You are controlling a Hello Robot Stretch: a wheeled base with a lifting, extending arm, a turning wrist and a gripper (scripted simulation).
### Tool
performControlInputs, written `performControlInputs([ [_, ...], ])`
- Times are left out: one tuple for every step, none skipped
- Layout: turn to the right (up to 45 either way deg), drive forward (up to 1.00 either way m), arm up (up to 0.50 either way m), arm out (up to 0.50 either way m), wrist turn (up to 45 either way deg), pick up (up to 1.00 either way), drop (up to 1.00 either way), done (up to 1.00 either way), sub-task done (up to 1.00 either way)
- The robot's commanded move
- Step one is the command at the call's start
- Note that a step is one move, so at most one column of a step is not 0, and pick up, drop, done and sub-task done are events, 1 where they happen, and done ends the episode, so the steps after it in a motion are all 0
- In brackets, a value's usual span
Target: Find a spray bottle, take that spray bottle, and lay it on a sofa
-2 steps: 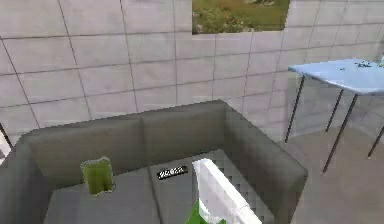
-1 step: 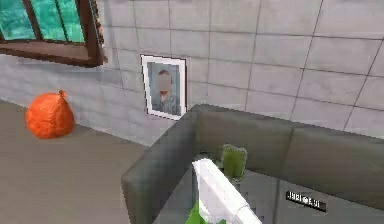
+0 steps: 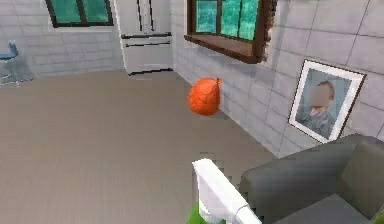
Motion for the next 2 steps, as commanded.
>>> performControlInputs([
  [0.0, 0.85, 0.00, 0.00, 0.0, 0.00, 0.00, 0.00, 0.00],
  [18.0, 0.00, 0.00, 0.00, 0.0, 0.00, 0.00, 0.00, 0.00],
])
